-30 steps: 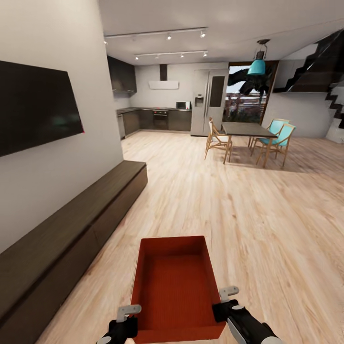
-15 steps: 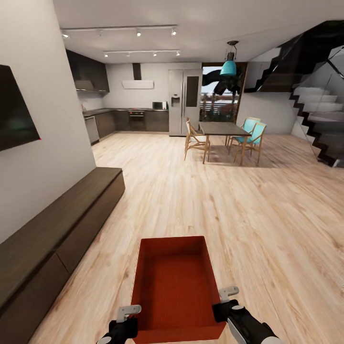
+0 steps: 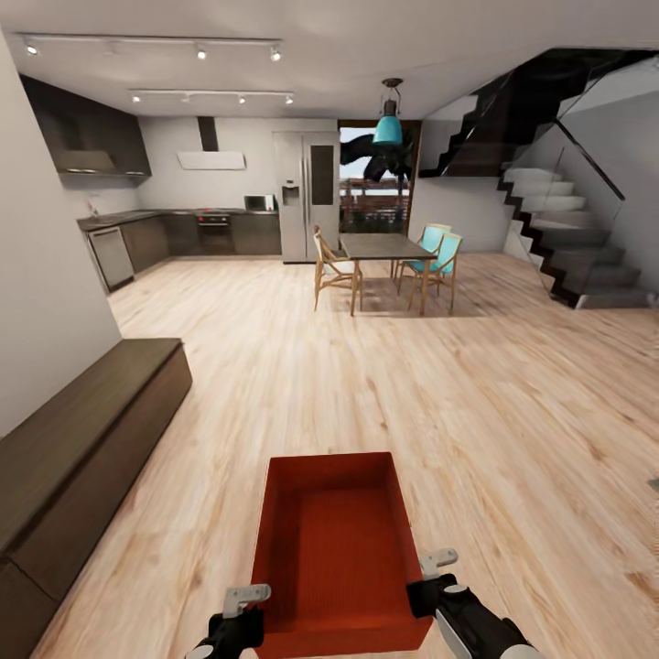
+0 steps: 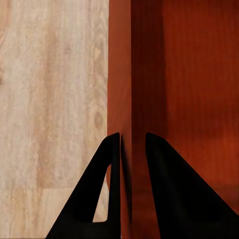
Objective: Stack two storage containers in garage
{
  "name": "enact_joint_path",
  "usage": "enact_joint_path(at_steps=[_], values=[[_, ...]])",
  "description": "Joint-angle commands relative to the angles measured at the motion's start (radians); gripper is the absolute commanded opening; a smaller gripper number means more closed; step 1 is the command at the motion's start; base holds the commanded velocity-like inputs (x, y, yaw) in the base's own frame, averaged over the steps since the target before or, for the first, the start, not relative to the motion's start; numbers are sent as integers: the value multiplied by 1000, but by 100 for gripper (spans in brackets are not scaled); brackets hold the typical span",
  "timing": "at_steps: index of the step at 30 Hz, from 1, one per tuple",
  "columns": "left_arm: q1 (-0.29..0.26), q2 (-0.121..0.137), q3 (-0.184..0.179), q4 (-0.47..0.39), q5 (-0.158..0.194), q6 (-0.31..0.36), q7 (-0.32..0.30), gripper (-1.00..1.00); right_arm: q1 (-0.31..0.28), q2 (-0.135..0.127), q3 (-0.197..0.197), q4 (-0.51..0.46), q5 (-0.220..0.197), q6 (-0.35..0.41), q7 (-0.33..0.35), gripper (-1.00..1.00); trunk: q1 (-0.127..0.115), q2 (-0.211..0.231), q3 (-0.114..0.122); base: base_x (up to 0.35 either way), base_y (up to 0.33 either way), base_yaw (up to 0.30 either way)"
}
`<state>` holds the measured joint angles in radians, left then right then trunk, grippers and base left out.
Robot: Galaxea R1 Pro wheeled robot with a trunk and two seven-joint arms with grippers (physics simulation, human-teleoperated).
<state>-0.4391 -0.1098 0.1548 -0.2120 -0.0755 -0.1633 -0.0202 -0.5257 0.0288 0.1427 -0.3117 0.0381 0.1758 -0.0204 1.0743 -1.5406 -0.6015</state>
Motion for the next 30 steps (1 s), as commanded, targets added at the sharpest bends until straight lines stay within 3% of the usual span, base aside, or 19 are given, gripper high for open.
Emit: enact_joint_path(at_steps=[1,18,30], values=[[-1,15,5,4,-12,-4,3,-100,0,-15,41,-3,9,-56,50,-100,1,0,-1,343,0,-256],[-1,15,5,4,-12,-4,3,-100,0,-15,41,-4,9,-56,50,-100,1,0,-1,343,0,-182],[-1,15,5,5,-12,-4,3,-100,0,-15,40,-4,9,-56,48,-100,1,0,-1,343,0,-30]])
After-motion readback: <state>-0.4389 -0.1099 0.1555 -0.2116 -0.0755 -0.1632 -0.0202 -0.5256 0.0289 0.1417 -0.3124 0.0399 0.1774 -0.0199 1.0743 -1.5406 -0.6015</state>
